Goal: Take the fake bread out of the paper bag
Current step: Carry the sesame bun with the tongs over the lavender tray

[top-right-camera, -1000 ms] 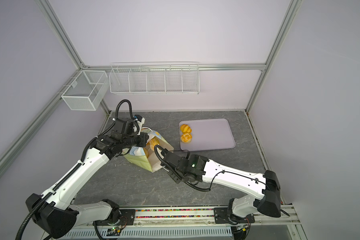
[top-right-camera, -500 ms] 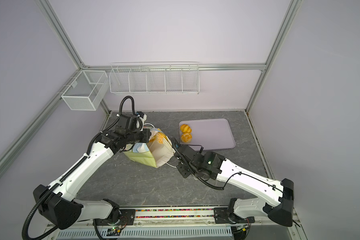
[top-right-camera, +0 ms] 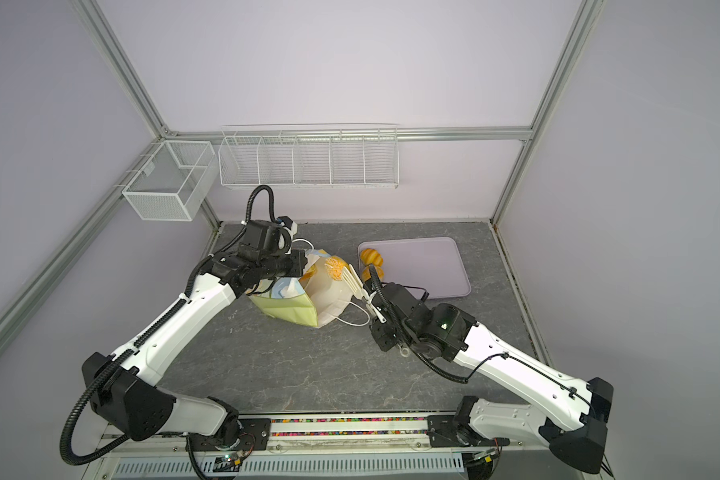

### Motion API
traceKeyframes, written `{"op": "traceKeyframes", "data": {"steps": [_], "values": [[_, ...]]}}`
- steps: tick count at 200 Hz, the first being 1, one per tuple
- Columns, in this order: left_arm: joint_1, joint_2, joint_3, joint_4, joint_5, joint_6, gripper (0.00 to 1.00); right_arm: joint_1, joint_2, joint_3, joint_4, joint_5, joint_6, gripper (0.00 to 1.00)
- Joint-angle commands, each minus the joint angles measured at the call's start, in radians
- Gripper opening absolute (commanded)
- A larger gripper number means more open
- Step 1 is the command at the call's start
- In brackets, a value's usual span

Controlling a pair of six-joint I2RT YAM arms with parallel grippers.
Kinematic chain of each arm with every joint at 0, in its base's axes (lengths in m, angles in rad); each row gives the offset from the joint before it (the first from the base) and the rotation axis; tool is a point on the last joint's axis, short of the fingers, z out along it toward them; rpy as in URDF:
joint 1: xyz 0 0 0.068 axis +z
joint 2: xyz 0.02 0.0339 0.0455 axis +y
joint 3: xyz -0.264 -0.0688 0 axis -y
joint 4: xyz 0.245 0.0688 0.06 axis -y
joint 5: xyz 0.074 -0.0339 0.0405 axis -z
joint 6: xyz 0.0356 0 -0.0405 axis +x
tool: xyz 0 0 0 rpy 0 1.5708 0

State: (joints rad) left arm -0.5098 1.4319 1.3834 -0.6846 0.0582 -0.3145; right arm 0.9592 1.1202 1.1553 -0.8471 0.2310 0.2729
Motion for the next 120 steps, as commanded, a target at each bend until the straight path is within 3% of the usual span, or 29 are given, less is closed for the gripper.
{"op": "traceKeyframes", "data": {"steps": [1,71,120], "values": [[0.014,0.013,0.008,-0.016,-0.002,-0.023,0.0,-0.068,-0.051,-0.001,0.059,-0.014,0.001,0.06],[0.02,0.003,0.004,-0.013,0.007,-0.018,0.0,-0.311,-0.002,0.003,0.086,-0.132,-0.005,0.07],[0.03,-0.038,-0.021,-0.013,0.018,-0.008,0.0,-0.573,0.119,-0.048,0.22,-0.354,0.044,0.07]]}}
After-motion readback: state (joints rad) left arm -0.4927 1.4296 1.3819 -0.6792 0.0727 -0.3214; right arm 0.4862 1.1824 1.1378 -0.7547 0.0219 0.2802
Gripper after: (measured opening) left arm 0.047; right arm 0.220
